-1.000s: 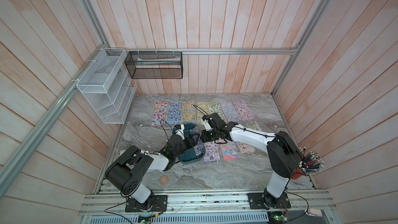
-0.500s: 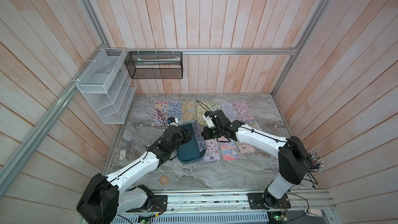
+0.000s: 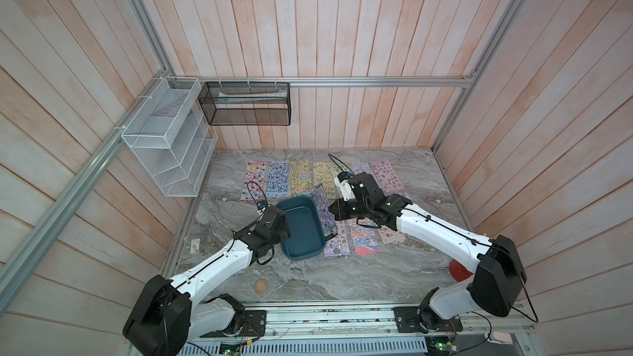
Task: Take the stickers out of the storage box
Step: Pick up the sticker from the storage box, then place the sticker at the center of the board, then pick up the storage box at the center of the board.
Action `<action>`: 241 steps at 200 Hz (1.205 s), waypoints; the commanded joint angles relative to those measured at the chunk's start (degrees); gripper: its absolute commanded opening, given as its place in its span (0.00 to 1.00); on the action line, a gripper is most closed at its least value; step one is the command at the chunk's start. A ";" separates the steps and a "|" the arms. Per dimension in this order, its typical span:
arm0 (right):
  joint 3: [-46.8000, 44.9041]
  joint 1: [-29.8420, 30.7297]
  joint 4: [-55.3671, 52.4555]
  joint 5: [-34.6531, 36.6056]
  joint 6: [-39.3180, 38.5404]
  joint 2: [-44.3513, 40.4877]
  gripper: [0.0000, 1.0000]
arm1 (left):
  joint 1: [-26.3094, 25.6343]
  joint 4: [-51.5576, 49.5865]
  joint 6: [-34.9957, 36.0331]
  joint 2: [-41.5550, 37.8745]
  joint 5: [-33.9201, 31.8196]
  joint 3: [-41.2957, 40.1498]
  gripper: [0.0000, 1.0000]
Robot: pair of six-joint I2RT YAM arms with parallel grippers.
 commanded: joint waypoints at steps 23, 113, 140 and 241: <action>-1.57 -1.17 -1.34 0.92 0.16 -4.37 0.00 | 1.36 2.82 1.36 7.51 0.94 -0.21 0.57; -4.92 -6.36 -3.09 -2.47 0.84 -13.91 0.00 | 1.82 0.31 2.59 6.36 -1.95 2.10 0.00; -6.47 -7.58 -3.22 -3.02 1.13 -16.19 0.00 | 2.39 -3.76 3.73 0.32 -3.33 2.21 0.00; -12.15 -0.93 21.19 -5.04 14.32 -2.26 0.00 | 16.61 -23.46 12.54 -25.61 0.76 10.86 0.00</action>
